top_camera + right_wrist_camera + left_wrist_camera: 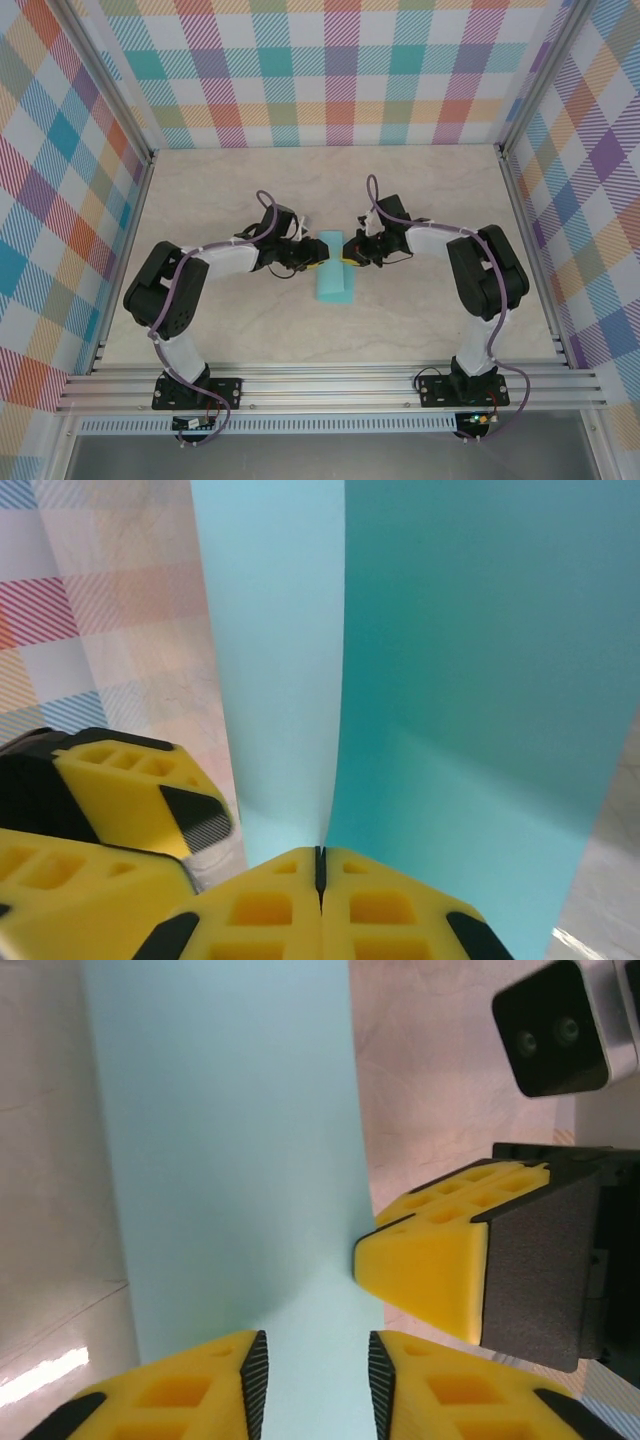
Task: Fold a paper plane with a square sheet of paper (fold left side to right side)
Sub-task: First fold in half a square sheet of paper at the center of the table.
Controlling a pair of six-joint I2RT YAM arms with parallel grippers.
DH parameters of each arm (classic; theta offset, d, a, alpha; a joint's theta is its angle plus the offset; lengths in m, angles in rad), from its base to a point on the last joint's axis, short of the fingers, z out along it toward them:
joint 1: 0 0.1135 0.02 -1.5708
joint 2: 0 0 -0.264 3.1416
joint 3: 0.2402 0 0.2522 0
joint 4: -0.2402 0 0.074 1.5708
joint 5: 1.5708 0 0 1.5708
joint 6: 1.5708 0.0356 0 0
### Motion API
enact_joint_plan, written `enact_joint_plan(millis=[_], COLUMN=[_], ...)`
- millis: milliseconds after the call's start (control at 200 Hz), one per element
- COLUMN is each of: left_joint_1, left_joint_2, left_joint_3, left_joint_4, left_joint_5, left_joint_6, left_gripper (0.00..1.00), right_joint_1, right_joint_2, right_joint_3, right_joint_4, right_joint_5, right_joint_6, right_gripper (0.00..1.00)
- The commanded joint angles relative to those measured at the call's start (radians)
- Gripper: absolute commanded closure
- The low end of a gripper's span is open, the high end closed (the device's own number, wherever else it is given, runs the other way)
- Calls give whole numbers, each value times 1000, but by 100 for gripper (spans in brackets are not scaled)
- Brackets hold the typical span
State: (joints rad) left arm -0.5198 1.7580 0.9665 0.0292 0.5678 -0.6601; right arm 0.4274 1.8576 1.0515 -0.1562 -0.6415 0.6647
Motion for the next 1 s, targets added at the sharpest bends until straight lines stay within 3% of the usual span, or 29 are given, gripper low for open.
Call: enact_joint_plan(millis=[0,95,305,590,860,995], left_joint_1=[-8,-9,-32,-55,-65,-68], left_joint_2=[-56,-33,50,128,149,150], left_joint_3=[45,71,110,154,167,176], left_joint_4=[-140,-208,-203,-236,-253,-274], left_joint_5=[-103,-138,-101,-130,-152,-166], left_joint_6=[55,77,71,77,83,91], left_gripper=[61,58,54,70,69,65], right_joint_1=[4,2,3,2,-29,-46], right_joint_2=[-53,-63,-52,-48,-116,-162], right_joint_3=[-32,-63,-83,-82,-91,-94], right_joint_4=[-60,-49,-36,-39,-109,-170], right_joint_5=[56,82,95,113,205,283], right_joint_6=[-34,-19,0,-8,-48,-86], right_gripper=[100,100,100,96,69,63])
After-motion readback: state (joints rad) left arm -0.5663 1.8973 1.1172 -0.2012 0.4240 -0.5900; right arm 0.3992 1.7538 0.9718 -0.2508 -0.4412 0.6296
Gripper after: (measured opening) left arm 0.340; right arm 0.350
